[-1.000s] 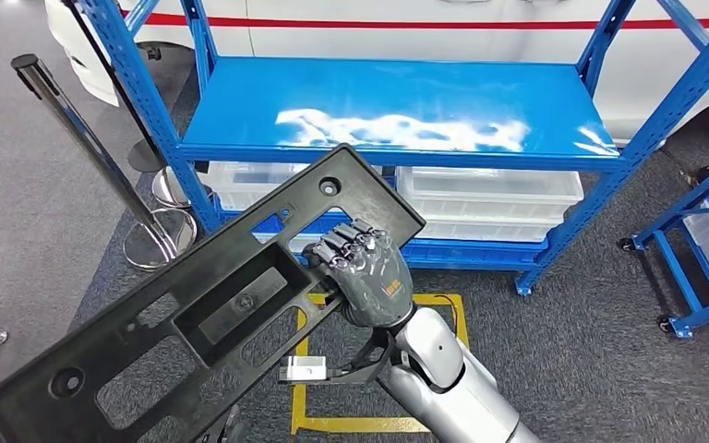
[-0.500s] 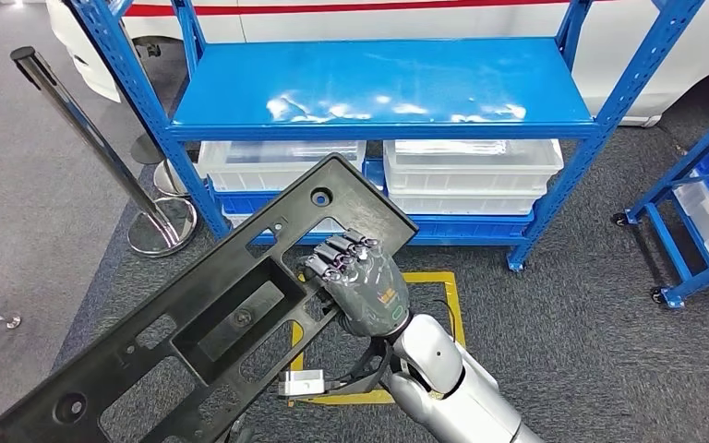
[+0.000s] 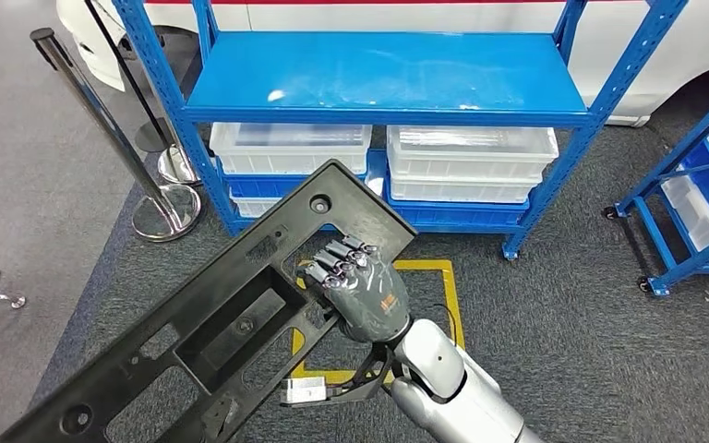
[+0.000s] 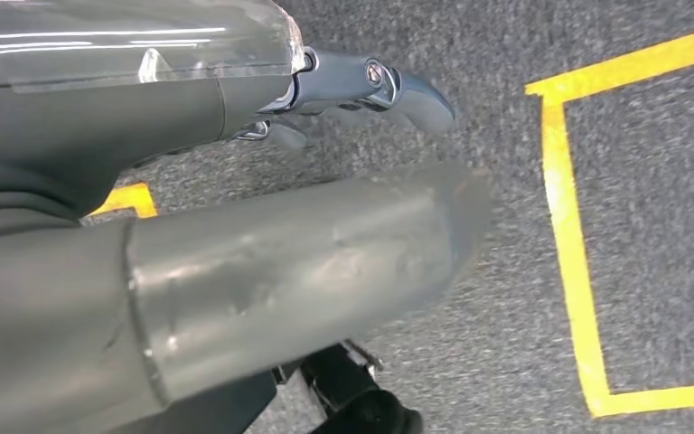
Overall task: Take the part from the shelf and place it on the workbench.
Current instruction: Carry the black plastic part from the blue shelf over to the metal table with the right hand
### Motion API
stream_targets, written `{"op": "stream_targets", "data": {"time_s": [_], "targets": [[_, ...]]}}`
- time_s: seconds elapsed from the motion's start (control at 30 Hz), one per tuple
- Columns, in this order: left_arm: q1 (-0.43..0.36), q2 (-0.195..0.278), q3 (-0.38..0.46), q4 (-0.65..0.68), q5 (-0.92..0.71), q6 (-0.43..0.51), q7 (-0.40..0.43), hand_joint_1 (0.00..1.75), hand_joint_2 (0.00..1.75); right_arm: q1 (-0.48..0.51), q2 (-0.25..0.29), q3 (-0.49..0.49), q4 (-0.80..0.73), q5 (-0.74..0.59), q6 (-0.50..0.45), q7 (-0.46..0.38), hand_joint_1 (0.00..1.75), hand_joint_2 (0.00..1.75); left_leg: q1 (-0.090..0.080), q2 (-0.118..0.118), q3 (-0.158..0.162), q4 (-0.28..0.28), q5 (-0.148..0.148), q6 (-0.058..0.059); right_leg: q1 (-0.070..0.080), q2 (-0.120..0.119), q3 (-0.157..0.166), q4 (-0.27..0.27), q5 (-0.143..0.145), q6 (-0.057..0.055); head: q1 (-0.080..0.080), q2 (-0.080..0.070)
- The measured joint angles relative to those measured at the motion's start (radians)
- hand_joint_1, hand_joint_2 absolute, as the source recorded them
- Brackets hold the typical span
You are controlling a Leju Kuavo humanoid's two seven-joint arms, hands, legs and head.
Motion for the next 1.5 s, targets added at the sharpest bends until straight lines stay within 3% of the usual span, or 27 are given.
{"op": "stream_targets", "data": {"time_s": [0.07, 0.1, 0.17, 0.23, 0.3, 0.37, 0.47, 0.5, 0.53, 0.6, 0.63, 0.7, 0.73, 0.8, 0.83, 0.87, 0.97, 1.0, 1.07, 1.13, 1.2, 1.23, 1.27, 1.33, 1.4, 1.47, 1.5], "targets": [[0.000, 0.000, 0.000, 0.000, 0.000, 0.000, 0.000, 0.00, 0.00, 0.002, -0.003, 0.000, 0.000, 0.000, 0.000, 0.000, 1.75, 1.75, 0.004, 0.001, -0.034, 0.023, 0.009, -0.006, -0.009, 0.000, 0.028, 0.014, 0.036, 0.011, 0.000, 0.000], [0.000, 0.000, 0.000, 0.000, 0.000, 0.000, 0.000, 0.00, 0.00, 0.003, -0.004, 0.000, 0.000, 0.000, 0.000, 0.000, 1.75, 1.75, 0.006, 0.001, -0.051, 0.036, 0.013, -0.010, -0.015, -0.001, 0.067, -0.028, 0.062, 0.016, 0.000, 0.000], [-0.002, 0.001, 0.000, 0.000, 0.000, 0.000, 0.000, 0.00, 0.00, 0.002, -0.004, 0.000, -0.001, 0.000, 0.000, 0.000, 1.75, 1.75, 0.007, 0.000, -0.082, 0.063, 0.020, -0.022, -0.017, 0.001, 0.149, -0.144, 0.065, 0.019, -0.001, 0.000], [-0.003, 0.002, 0.000, 0.000, 0.000, 0.000, 0.000, 0.00, 0.00, 0.001, -0.004, 0.001, -0.003, 0.000, 0.000, 0.000, 1.75, 1.75, 0.006, -0.002, -0.100, 0.074, 0.033, -0.035, -0.012, 0.004, 0.179, -0.207, 0.044, 0.008, -0.001, 0.000], [-0.001, 0.003, 0.000, 0.000, 0.000, 0.000, 0.000, 0.00, 0.00, 0.001, -0.004, 0.002, -0.003, 0.000, 0.000, 0.000, 1.75, 1.75, 0.010, -0.003, -0.108, 0.074, 0.046, -0.048, -0.008, 0.003, 0.165, -0.214, 0.058, -0.013, -0.001, 0.000], [0.003, 0.003, 0.000, 0.000, 0.000, 0.001, 0.001, 0.00, 0.00, 0.001, -0.004, 0.003, -0.003, 0.000, 0.000, 0.000, 1.75, 1.75, 0.016, -0.005, -0.124, 0.100, 0.001, -0.058, -0.007, 0.000, 0.143, -0.217, 0.083, -0.035, -0.001, 0.000], [0.004, 0.005, -0.002, 0.000, -0.002, 0.002, 0.004, 0.00, 0.00, 0.001, -0.003, 0.007, -0.003, 0.002, -0.003, 0.001, 1.75, 1.75, 0.017, -0.006, -0.155, 0.251, -0.151, -0.064, -0.003, -0.003, 0.095, -0.220, 0.125, -0.050, -0.001, 0.000], [0.003, 0.006, -0.004, 0.000, -0.003, 0.002, 0.007, 0.00, 0.00, 0.002, -0.003, 0.008, -0.003, 0.002, -0.005, 0.003, 1.75, 1.75, 0.017, -0.006, -0.155, 0.304, -0.173, -0.064, 0.000, -0.003, 0.077, -0.219, 0.140, -0.052, -0.001, 0.000], [0.003, 0.006, -0.006, 0.000, -0.003, 0.002, 0.009, 0.00, 0.00, 0.003, -0.003, 0.008, -0.003, 0.004, -0.005, 0.006, 1.75, 1.75, 0.017, -0.006, -0.145, 0.336, -0.169, -0.062, 0.002, -0.004, 0.058, -0.219, 0.154, -0.052, -0.001, 0.000], [0.002, 0.008, -0.010, 0.000, -0.005, 0.002, 0.013, 0.00, 0.00, 0.006, -0.003, 0.008, -0.003, 0.011, -0.006, 0.018, 1.75, 1.75, 0.014, -0.006, -0.083, 0.315, -0.112, -0.054, 0.005, -0.004, 0.024, -0.219, 0.183, -0.051, -0.001, 0.000], [0.000, 0.009, -0.012, 0.000, -0.006, 0.001, 0.014, 0.00, 0.00, 0.006, -0.003, 0.008, -0.005, 0.018, -0.006, 0.027, 1.75, 1.75, 0.012, -0.007, -0.029, 0.258, -0.096, -0.048, 0.005, -0.004, 0.010, -0.219, 0.197, -0.049, -0.001, 0.000], [-0.008, 0.011, -0.016, 0.000, -0.005, 0.000, 0.013, 0.00, 0.00, 0.004, -0.002, 0.008, -0.010, 0.034, -0.006, 0.045, 1.75, 1.75, 0.004, -0.008, 0.083, 0.105, -0.118, -0.038, 0.005, -0.004, -0.005, -0.222, 0.224, -0.041, -0.001, 0.000], [-0.012, 0.011, -0.017, 0.000, -0.004, -0.001, 0.011, 0.00, 0.00, 0.001, -0.002, 0.008, -0.013, 0.038, -0.005, 0.051, 1.75, 1.75, -0.001, -0.008, 0.116, 0.050, -0.136, -0.034, 0.003, -0.005, -0.007, -0.228, 0.238, -0.035, -0.002, 0.000], [-0.017, 0.012, -0.018, 0.000, -0.002, -0.002, 0.008, 0.00, 0.00, -0.008, 0.000, 0.008, -0.013, 0.041, -0.003, 0.059, 1.75, 1.75, -0.004, -0.008, 0.120, 0.015, -0.129, -0.027, 0.001, -0.007, -0.007, -0.246, 0.267, -0.022, -0.002, 0.000], [-0.018, 0.012, -0.019, 0.000, -0.001, -0.003, 0.007, 0.00, 0.00, -0.012, 0.001, 0.008, -0.012, 0.041, -0.001, 0.061, 1.75, 1.75, -0.003, -0.006, 0.110, 0.010, -0.112, -0.021, 0.000, -0.006, -0.010, -0.249, 0.264, -0.017, -0.002, 0.000], [-0.019, 0.011, -0.021, 0.000, 0.000, -0.003, 0.007, 0.00, 0.00, -0.016, 0.001, 0.007, -0.010, 0.041, 0.000, 0.063, 1.75, 1.75, -0.001, -0.004, 0.097, 0.006, -0.094, -0.014, 0.000, -0.005, -0.017, -0.239, 0.238, -0.013, -0.001, 0.000], [-0.019, 0.011, -0.023, 0.000, 0.003, -0.003, 0.008, 0.00, 0.00, -0.023, 0.001, 0.007, 0.000, 0.040, 0.001, 0.066, 1.75, 1.75, -0.001, 0.001, 0.043, 0.007, -0.043, 0.000, 0.000, -0.003, -0.048, -0.091, 0.071, -0.007, 0.000, 0.000], [-0.017, 0.011, -0.024, 0.000, 0.003, -0.003, 0.010, 0.00, 0.00, -0.023, 0.001, 0.006, 0.003, 0.040, 0.001, 0.067, 1.75, 1.75, -0.002, 0.001, 0.020, 0.011, -0.027, 0.000, 0.000, -0.002, -0.053, -0.025, 0.045, -0.005, 0.000, 0.000], [-0.012, 0.012, -0.026, 0.000, 0.002, -0.003, 0.014, 0.00, 0.00, -0.022, 0.001, 0.006, 0.010, 0.040, 0.001, 0.069, 1.75, 1.75, -0.002, 0.003, -0.029, 0.022, 0.002, -0.003, -0.001, -0.002, -0.038, 0.053, 0.077, -0.002, 0.000, 0.000], [-0.009, 0.012, -0.029, 0.000, 0.002, -0.003, 0.016, 0.00, 0.00, -0.021, 0.001, 0.006, 0.013, 0.040, 0.000, 0.070, 1.75, 1.75, -0.002, 0.003, -0.076, 0.039, 0.026, -0.010, -0.004, -0.002, 0.039, 0.008, 0.120, -0.002, 0.000, 0.000], [-0.006, 0.014, -0.030, 0.000, 0.005, -0.002, 0.014, 0.00, 0.00, -0.023, 0.005, 0.006, 0.014, 0.042, 0.000, 0.070, 1.75, 1.75, -0.003, 0.002, -0.110, 0.056, 0.045, -0.021, -0.002, -0.002, 0.154, -0.135, 0.074, -0.006, -0.001, 0.000], [-0.005, 0.015, -0.030, 0.000, 0.008, -0.002, 0.014, 0.00, 0.00, -0.024, 0.008, 0.006, 0.015, 0.043, 0.000, 0.070, 1.75, 1.75, -0.004, 0.002, -0.119, 0.060, 0.055, -0.027, 0.001, -0.001, 0.193, -0.195, 0.045, -0.010, -0.001, 0.000], [-0.004, 0.016, -0.030, 0.000, 0.010, -0.001, 0.013, 0.00, 0.00, -0.026, 0.010, 0.006, 0.015, 0.044, 0.001, 0.070, 1.75, 1.75, -0.003, 0.001, -0.124, 0.059, 0.066, -0.033, 0.006, 0.000, 0.209, -0.230, 0.029, -0.015, -0.001, 0.000], [0.000, 0.016, -0.029, 0.000, 0.017, -0.001, 0.012, 0.00, 0.00, -0.028, 0.014, 0.006, 0.019, 0.049, 0.003, 0.071, 1.75, 1.75, 0.003, 0.000, -0.132, 0.056, 0.079, -0.044, 0.008, -0.003, 0.197, -0.241, 0.045, -0.031, -0.001, 0.000], [0.005, 0.015, -0.029, 0.000, 0.023, -0.002, 0.011, 0.00, 0.00, -0.031, 0.019, 0.006, 0.024, 0.055, 0.006, 0.072, 1.75, 1.75, 0.008, -0.003, -0.152, 0.097, 0.016, -0.055, 0.006, -0.006, 0.172, -0.244, 0.073, -0.047, -0.001, 0.000], [0.007, 0.014, -0.029, 0.000, 0.027, -0.004, 0.009, 0.00, 0.00, -0.034, 0.026, 0.006, 0.028, 0.058, 0.009, 0.072, 1.75, 1.75, 0.011, -0.004, -0.176, 0.204, -0.099, -0.064, 0.006, -0.007, 0.139, -0.244, 0.102, -0.055, -0.002, 0.000], [0.007, 0.013, -0.029, 0.000, 0.029, -0.004, 0.008, 0.00, 0.00, -0.035, 0.029, 0.006, 0.030, 0.058, 0.011, 0.072, 1.75, 1.75, 0.011, -0.004, -0.183, 0.266, -0.134, -0.066, 0.006, -0.008, 0.120, -0.244, 0.117, -0.055, -0.002, 0.000]]}}
